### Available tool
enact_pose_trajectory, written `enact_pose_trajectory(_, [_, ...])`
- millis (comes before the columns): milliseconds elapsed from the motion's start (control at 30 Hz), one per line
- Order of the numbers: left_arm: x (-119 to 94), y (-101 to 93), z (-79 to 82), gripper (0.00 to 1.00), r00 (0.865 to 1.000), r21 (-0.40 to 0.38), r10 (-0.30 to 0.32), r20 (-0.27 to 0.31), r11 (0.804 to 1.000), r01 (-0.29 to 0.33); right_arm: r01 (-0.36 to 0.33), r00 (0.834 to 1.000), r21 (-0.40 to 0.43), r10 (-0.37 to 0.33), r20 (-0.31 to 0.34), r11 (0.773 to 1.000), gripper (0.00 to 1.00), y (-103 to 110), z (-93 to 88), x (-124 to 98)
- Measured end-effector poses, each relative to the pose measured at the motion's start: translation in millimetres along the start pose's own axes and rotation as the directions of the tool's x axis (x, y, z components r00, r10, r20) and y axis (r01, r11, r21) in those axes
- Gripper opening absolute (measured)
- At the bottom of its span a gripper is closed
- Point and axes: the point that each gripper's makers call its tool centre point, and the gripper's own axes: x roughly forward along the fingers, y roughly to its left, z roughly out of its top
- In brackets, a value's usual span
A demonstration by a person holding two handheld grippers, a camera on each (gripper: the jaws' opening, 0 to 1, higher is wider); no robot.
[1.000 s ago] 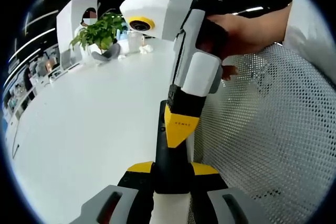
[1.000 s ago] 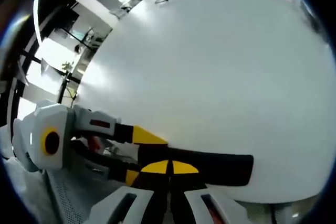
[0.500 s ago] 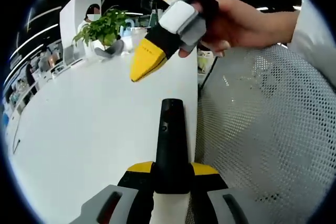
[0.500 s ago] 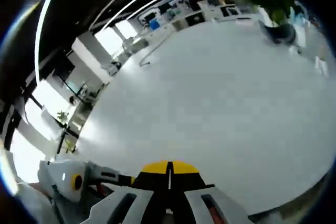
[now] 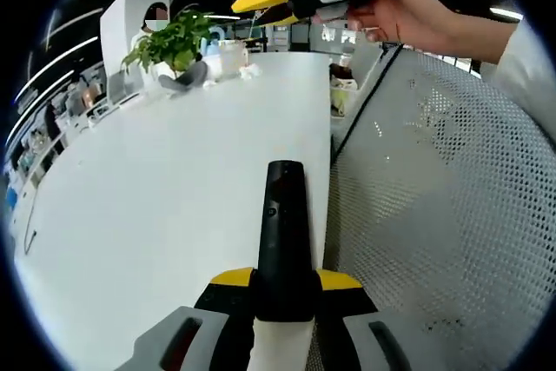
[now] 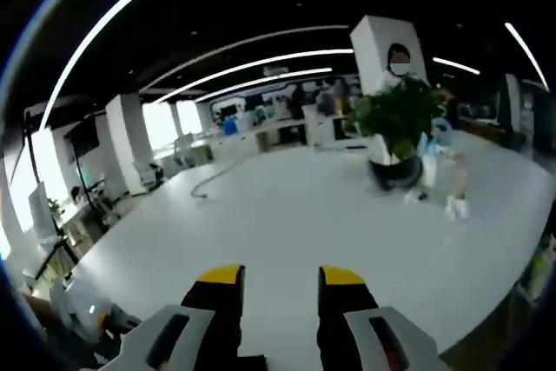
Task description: Press the specified remote control buttons in sequence, fully releasing each button before pressing the next.
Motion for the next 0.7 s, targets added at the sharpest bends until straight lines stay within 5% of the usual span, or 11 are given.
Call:
enact_pose_trajectory(233, [0, -0.1, -0.7, 0.25, 1.000, -0.001, 0.003, 0.002, 1.000, -0.003, 0.063, 0.995, -0.053, -0.058, 0.081, 0.997, 0.73, -6, 4.3, 0])
enact_pose_trajectory(433, [0, -0.2, -0.9, 0.25, 1.000, 0.000, 0.003, 0.002, 1.000, -0.003, 0.092, 0.993, -0.143, -0.081, 0.087, 0.985, 0.81, -6, -0.1, 6])
enact_pose_trajectory(700, [-1, 3.6, -0.7, 0.24, 1.000, -0.001, 0.003, -0.021, 1.000, -0.003, 0.140, 0.987, -0.158, -0.125, 0.104, 0.977, 0.93, -14, 1.5, 4])
